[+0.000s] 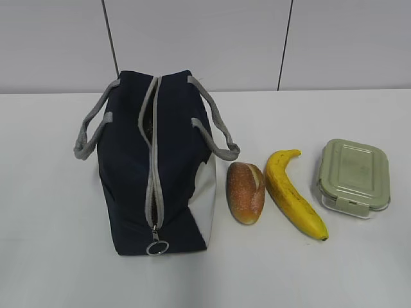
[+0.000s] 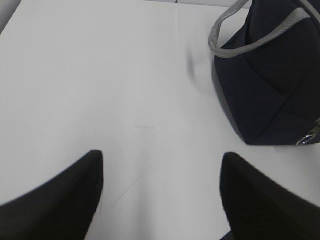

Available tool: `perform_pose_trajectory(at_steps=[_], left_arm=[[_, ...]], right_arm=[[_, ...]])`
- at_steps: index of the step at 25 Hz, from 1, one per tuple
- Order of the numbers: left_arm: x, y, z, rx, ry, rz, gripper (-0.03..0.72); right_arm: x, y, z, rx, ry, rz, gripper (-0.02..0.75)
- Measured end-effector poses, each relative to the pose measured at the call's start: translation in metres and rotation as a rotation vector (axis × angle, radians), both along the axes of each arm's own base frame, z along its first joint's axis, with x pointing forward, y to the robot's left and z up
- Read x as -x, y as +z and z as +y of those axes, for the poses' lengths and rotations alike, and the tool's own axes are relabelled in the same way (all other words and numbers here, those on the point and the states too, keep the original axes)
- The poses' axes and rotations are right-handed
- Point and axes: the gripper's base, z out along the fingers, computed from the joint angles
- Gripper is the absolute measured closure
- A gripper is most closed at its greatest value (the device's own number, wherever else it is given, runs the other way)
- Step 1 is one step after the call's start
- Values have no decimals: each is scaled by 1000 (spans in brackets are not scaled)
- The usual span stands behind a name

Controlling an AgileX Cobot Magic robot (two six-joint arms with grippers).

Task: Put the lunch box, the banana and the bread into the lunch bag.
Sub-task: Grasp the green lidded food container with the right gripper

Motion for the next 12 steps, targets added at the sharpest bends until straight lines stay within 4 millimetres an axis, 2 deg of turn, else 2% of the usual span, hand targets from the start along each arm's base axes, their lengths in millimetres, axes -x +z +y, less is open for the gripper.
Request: perform_pose_trajectory(at_steps=[12], left_arm=[[0, 0, 0, 0, 0, 0, 193]], right_arm=[[0, 0, 0, 0, 0, 0, 334]])
